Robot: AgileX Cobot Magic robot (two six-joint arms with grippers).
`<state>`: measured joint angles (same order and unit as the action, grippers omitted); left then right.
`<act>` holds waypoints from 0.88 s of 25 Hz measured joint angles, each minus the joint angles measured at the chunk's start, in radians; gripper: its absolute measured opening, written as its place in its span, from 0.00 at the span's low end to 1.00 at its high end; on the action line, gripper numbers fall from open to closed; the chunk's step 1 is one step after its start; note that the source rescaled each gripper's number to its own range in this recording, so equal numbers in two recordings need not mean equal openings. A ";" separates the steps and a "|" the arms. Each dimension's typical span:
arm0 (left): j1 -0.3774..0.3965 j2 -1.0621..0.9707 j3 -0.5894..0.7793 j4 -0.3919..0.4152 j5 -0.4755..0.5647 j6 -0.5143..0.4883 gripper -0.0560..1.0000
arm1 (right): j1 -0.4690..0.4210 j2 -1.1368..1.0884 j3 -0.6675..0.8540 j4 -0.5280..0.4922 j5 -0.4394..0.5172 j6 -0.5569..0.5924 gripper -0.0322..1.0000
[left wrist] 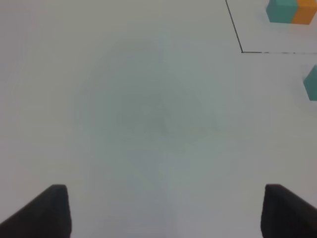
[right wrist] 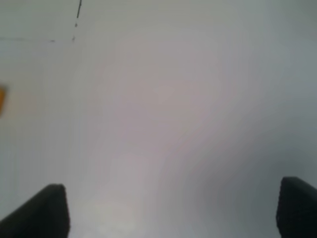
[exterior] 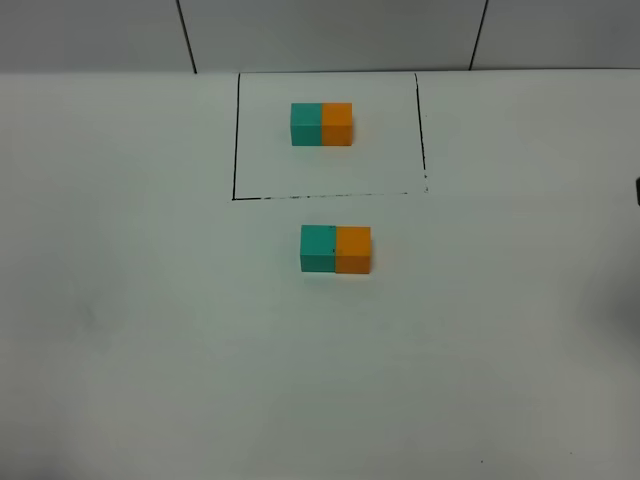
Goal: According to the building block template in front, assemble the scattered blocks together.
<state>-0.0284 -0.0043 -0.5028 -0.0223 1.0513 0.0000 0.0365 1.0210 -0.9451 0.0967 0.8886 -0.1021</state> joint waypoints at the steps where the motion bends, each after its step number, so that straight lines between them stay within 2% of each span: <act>1: 0.000 0.000 0.000 0.000 0.000 0.000 0.69 | 0.000 -0.052 0.020 -0.001 0.009 0.009 0.99; 12: 0.000 0.000 0.000 0.000 0.000 0.000 0.69 | 0.000 -0.560 0.333 0.000 0.082 0.062 1.00; 22: 0.000 0.000 0.000 0.000 0.000 0.000 0.69 | 0.000 -0.842 0.442 -0.009 0.152 0.083 1.00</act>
<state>-0.0284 -0.0043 -0.5028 -0.0223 1.0513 0.0000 0.0365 0.1793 -0.5034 0.0875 1.0409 -0.0189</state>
